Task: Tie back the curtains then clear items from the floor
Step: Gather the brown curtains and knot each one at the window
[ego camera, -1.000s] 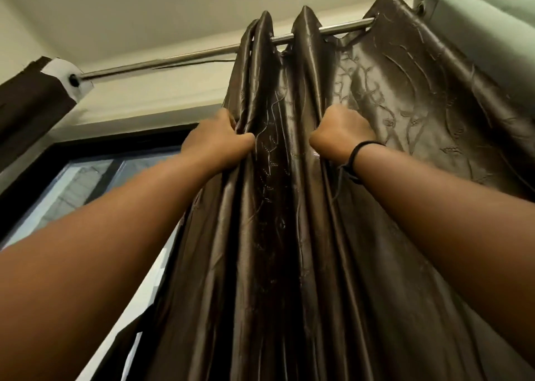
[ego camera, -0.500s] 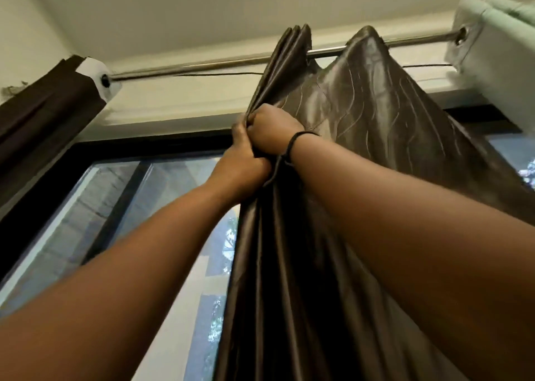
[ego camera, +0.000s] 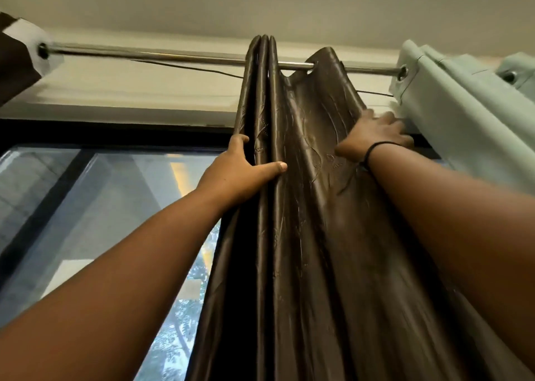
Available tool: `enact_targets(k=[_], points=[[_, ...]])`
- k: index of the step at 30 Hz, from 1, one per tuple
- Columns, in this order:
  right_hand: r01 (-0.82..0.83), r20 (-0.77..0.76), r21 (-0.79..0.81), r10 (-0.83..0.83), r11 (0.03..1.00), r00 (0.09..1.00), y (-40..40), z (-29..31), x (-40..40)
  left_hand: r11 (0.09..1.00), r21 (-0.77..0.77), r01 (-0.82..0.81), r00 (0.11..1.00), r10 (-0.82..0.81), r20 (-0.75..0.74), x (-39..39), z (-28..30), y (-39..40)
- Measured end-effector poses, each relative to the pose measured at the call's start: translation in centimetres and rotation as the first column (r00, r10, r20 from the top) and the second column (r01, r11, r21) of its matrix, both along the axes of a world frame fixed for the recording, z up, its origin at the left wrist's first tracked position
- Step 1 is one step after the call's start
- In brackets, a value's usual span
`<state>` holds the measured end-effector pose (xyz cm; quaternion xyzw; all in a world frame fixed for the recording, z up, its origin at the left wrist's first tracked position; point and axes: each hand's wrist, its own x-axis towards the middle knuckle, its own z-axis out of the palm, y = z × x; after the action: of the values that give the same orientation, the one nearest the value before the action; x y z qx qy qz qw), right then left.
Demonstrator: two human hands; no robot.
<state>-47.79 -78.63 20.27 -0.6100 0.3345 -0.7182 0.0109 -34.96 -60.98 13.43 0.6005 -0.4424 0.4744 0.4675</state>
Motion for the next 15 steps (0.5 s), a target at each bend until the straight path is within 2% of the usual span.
enact_targets(k=[2, 4, 6, 10, 12, 15], points=[[-0.155, -0.012, 0.150, 0.159, 0.976, 0.987, -2.9, -0.5, -0.7, 1.000, 0.007, -0.010, 1.000, 0.010, 0.000, -0.7, -0.1, -0.9], [-0.246, -0.097, 0.163, 0.264, 0.955, 0.960, -4.8, -1.0, -1.1, 1.000, 0.014, -0.010, 1.000, 0.009, 0.022, -1.4, -0.4, -1.5], [-0.200, -0.123, 0.042, 0.204, 0.979, 0.971, -5.2, -1.3, -0.9, 1.000, 0.015, -0.001, 0.999, 0.000, 0.047, -1.9, -0.4, -1.9], [-0.038, -0.063, -0.157, 0.028, 0.987, 0.998, -1.5, -0.4, 0.6, 1.000, 0.004, -0.004, 0.999, 0.004, 0.051, -2.4, -0.3, -1.9], [-0.097, -0.132, -0.195, 0.072, 0.976, 0.989, 1.4, 1.0, 1.7, 1.000, -0.002, 0.025, 0.999, -0.025, 0.047, -2.4, -0.4, -1.3], [-0.237, -0.345, -0.349, 0.110, 0.907, 0.932, 8.0, 2.1, 3.5, 0.996, -0.054, 0.072, 0.997, -0.070, 0.036, -1.8, -1.1, 0.2]])
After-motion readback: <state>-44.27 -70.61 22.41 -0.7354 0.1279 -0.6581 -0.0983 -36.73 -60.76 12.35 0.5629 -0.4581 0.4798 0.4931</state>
